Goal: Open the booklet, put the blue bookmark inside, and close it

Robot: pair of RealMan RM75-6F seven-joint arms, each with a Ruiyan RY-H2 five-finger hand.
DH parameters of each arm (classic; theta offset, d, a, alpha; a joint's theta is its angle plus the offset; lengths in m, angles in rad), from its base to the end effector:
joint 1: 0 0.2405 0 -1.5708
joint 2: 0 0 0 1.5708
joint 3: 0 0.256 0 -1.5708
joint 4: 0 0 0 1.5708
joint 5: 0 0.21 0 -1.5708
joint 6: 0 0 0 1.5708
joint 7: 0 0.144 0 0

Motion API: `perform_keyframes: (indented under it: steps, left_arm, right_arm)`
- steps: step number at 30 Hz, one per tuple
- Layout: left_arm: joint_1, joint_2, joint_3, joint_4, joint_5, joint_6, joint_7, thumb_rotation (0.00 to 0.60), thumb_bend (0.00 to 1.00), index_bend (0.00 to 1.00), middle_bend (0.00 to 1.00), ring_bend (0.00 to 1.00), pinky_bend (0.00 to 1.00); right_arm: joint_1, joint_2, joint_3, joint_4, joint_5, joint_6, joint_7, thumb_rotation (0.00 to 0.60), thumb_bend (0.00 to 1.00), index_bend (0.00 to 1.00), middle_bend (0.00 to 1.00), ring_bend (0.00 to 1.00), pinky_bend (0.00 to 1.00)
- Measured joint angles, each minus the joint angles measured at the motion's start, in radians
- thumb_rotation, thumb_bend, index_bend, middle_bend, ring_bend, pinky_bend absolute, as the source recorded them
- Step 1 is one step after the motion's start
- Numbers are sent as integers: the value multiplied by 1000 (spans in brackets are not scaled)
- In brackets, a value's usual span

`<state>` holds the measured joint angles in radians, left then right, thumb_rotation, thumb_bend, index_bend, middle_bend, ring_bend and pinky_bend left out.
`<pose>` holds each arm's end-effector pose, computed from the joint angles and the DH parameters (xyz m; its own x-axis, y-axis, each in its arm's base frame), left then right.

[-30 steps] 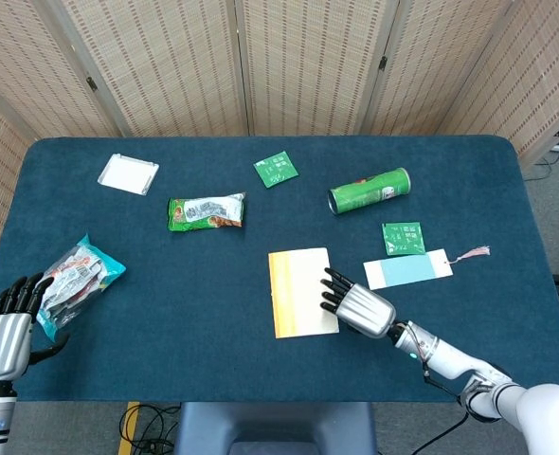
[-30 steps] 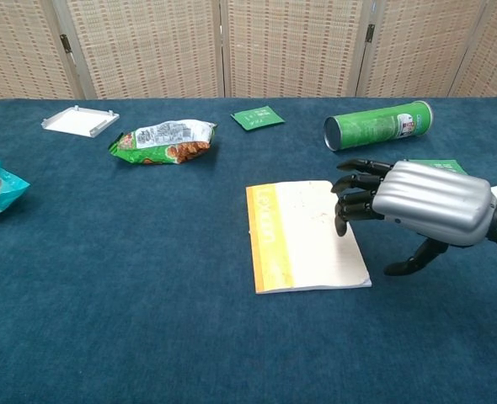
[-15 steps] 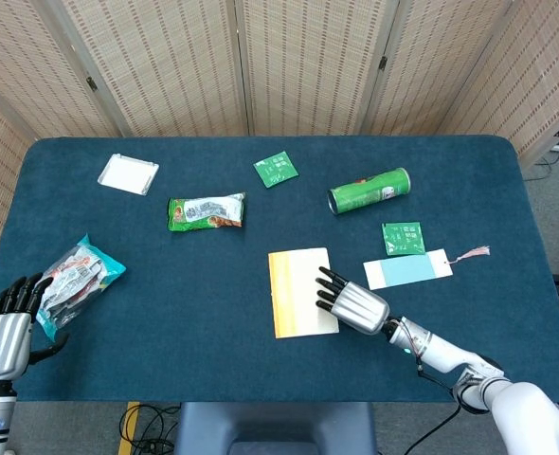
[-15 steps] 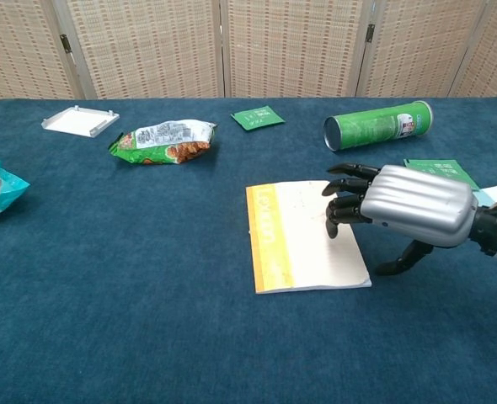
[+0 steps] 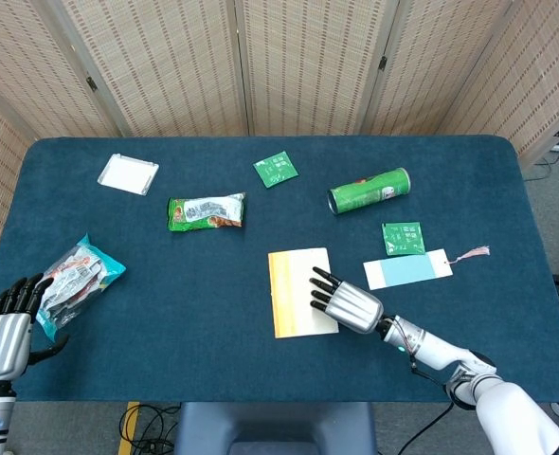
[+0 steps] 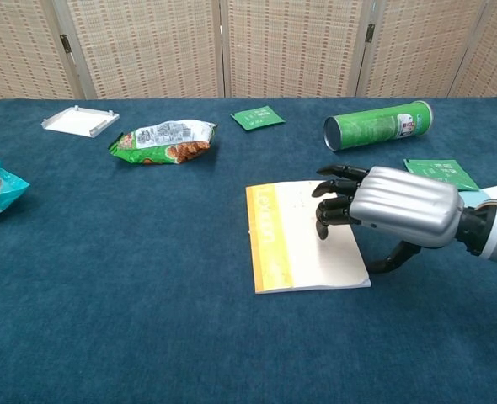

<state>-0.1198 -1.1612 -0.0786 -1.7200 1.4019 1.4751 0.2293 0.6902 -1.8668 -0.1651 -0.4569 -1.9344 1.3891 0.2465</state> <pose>-0.2898 0.1946 0.1432 0.4568 -0.0028 0.8896 0.8889 0.0422 -0.4562 -0.2231 -0.3217 -0.0512 0.6773 0.1173 0.7263 -0.3415 -0.8243 0.4516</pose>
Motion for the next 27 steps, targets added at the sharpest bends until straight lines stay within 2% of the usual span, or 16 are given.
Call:
perform_keyframes:
  steps: [6, 15, 27]
  left_arm:
    - [2, 2, 1, 0, 1, 0, -7, 600, 239, 148, 108, 91, 163]
    - [2, 5, 3, 1, 3, -2, -14, 600, 239, 148, 109, 91, 163]
    - [2, 11, 0, 1, 2, -4, -31, 600, 239, 148, 108, 91, 163]
  right_arm:
    - [7, -22, -14, 35, 0, 13, 10, 600, 122, 420, 358, 180, 87]
    - [18, -58, -31, 98, 3, 34, 41, 600, 177, 439, 372, 201, 87]
    - [39, -105, -38, 151, 19, 50, 70, 600, 297, 462, 391, 235, 87]
